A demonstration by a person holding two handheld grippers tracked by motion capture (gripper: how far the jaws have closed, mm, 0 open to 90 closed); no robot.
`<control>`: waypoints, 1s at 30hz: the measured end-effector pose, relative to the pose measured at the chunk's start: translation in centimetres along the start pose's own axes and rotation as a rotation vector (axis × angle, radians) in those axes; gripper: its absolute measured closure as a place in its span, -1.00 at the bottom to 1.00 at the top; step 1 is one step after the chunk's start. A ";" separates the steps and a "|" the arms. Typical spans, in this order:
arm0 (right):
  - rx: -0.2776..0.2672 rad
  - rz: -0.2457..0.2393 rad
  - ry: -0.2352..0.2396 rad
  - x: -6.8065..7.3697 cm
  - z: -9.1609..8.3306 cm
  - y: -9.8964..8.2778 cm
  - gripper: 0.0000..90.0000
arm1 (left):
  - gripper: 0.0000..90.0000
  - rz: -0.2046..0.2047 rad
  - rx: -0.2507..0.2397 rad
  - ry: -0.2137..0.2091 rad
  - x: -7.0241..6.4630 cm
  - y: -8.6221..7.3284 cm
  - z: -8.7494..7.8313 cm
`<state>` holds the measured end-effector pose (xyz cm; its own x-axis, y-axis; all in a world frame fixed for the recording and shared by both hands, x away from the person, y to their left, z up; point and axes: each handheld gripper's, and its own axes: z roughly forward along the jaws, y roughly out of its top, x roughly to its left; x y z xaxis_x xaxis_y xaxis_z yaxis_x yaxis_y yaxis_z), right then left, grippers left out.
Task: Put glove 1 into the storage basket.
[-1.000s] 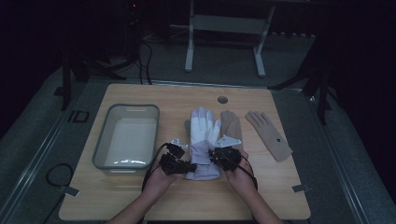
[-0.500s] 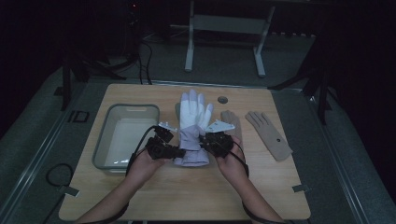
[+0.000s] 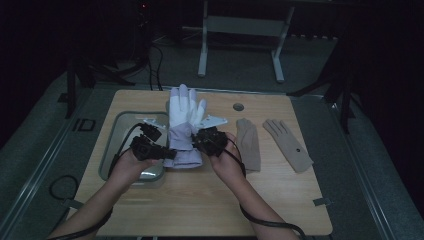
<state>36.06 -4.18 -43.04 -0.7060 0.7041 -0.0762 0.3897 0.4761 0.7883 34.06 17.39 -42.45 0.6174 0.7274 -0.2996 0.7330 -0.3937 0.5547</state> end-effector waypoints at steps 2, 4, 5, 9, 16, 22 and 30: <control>-0.005 -0.008 0.006 0.6 0.4 0.8 0.80 | 0.68 -0.007 0.001 0.007 0.7 -0.2 -1.1; -0.007 -0.011 0.022 1.3 0.8 1.7 0.80 | 0.68 -0.008 0.001 0.015 1.0 -0.4 -1.6; -0.013 -0.015 0.029 1.7 1.1 2.1 0.80 | 0.68 -0.015 -0.002 0.019 1.4 -0.6 -2.1; -0.017 -0.033 0.058 3.4 2.2 3.9 0.80 | 0.68 -0.043 -0.008 0.044 3.1 -1.9 -4.8; -0.012 -0.048 0.109 6.5 4.9 5.8 0.80 | 0.68 -0.097 0.000 0.089 5.4 -4.5 -6.9; 0.036 -0.050 0.153 8.3 7.6 5.3 0.80 | 0.68 -0.150 0.040 0.080 7.3 -6.7 -6.2; 0.142 -0.012 0.179 8.6 10.2 3.0 0.80 | 0.67 -0.177 0.132 0.060 8.5 -7.8 -3.1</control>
<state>37.23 8.67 -47.55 -0.7999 0.5991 0.0346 0.4511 0.5622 0.6932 32.70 28.42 -46.92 0.4603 0.8223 -0.3346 0.8621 -0.3241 0.3895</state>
